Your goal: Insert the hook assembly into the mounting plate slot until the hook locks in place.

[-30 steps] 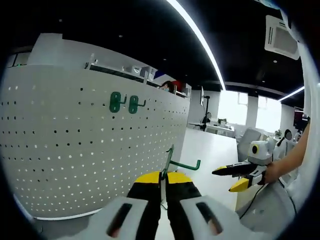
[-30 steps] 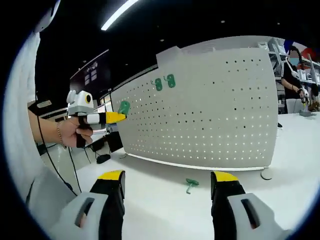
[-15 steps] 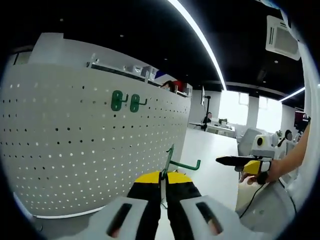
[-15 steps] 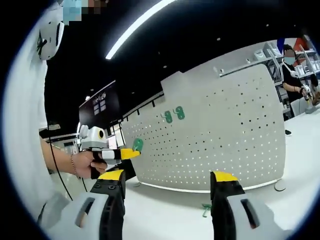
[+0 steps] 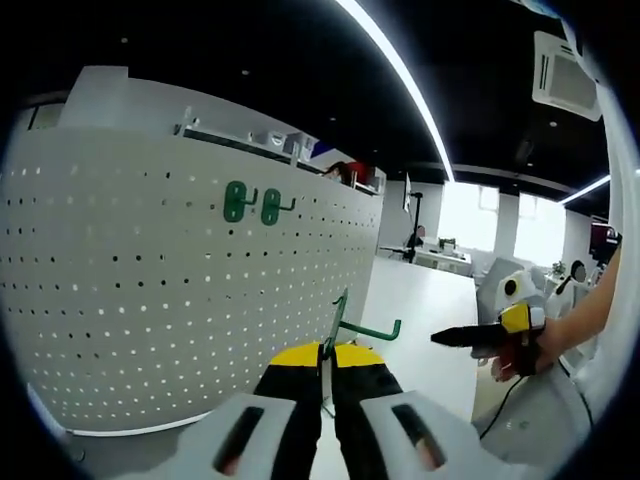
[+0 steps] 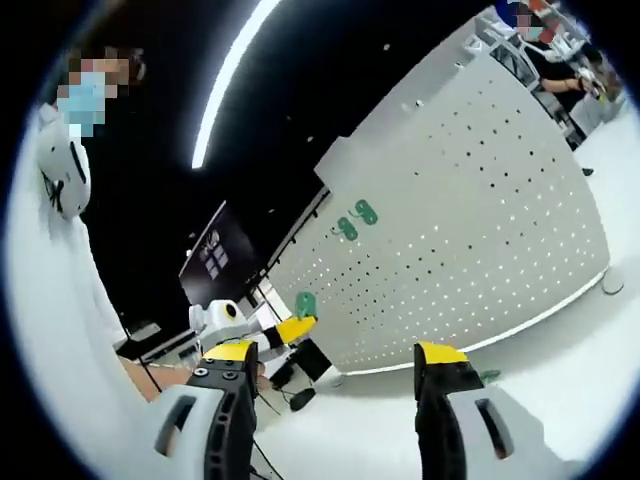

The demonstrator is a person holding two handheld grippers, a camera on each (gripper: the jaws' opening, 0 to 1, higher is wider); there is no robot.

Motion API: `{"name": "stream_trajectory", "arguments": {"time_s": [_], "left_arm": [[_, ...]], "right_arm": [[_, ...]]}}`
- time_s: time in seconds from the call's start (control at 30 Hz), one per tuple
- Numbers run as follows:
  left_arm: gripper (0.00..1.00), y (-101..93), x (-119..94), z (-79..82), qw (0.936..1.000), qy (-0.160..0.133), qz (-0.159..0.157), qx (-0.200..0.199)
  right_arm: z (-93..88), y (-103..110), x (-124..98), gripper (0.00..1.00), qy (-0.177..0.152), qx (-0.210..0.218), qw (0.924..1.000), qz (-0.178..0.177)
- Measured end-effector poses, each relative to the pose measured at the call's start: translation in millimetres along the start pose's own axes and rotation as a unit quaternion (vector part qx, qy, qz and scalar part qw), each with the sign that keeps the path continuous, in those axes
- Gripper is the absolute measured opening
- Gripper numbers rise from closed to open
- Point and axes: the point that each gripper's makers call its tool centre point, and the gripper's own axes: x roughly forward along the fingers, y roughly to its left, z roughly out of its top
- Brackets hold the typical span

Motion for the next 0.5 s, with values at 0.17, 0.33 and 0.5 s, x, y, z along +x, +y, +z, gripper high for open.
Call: {"name": "stream_trajectory", "arguments": {"time_s": [0.17,0.33,0.5], "left_arm": [[0.01,-0.9,1,-0.6,1.0,0.001,-0.001,-0.001],[0.01,-1.3,1,0.1,1.0,-0.001,0.0,0.0],[0.01,-1.6,0,0.2,1.0,-0.001,0.001,0.0]], "right_arm": [[-2.1,1,0,0.59,0.005,-0.008,1.0,-0.002],[-2.5,2,3,0.57,0.006,-0.018,0.9998,-0.002],[-6.0,6,11,0.57,0.009,-0.023,0.9997,0.005]]}}
